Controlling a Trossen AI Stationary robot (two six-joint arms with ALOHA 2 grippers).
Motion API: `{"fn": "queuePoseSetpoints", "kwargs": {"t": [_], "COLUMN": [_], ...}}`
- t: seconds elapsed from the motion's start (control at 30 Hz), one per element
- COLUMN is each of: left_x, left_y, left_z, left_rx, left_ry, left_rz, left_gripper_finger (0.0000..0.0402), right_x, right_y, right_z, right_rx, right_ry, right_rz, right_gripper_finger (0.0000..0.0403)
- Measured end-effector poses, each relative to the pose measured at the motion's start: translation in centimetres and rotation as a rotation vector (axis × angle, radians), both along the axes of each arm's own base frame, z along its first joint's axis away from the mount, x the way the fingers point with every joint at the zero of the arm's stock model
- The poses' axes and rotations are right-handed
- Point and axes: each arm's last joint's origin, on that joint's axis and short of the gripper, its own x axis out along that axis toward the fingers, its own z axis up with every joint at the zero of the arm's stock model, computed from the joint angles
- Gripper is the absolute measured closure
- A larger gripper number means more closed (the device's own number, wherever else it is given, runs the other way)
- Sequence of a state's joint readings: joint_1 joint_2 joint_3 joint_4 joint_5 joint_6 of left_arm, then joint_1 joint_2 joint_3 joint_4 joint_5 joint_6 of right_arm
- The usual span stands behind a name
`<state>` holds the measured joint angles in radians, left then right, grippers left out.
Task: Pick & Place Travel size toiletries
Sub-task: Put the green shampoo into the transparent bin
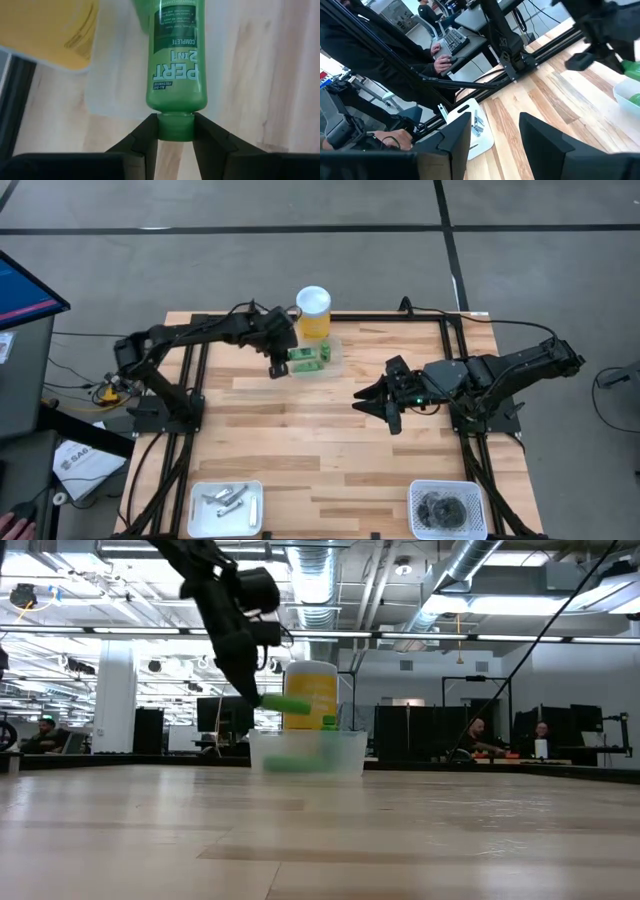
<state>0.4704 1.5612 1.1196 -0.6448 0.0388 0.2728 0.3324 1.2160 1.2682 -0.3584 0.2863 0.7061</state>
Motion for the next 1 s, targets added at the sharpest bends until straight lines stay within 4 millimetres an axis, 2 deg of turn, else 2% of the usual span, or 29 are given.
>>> {"fn": "queuePoseSetpoints", "kwargs": {"t": [0.37, 0.7, 1.0], "left_x": [1.8, 3.5, 3.8], "left_y": [2.4, 3.6, 3.8], "left_z": [0.8, -1.3, -2.0], "left_rx": [0.022, 0.004, 0.033], "left_ry": [0.072, 0.141, 0.178], "left_rz": [-0.038, -0.051, -0.063], "left_gripper_finger": [0.0309, 0.0309, 0.0309], "right_x": [0.0, 0.0, 0.0], "right_y": [0.0, 0.0, 0.0], "right_z": [0.0, 0.0, -0.1], "right_rx": [-0.01, -0.026, -0.036], "right_ry": [0.001, 0.003, 0.007], "right_rz": [0.003, 0.007, 0.01], "right_gripper_finger": [0.0242, 0.0242, 0.0242]}}
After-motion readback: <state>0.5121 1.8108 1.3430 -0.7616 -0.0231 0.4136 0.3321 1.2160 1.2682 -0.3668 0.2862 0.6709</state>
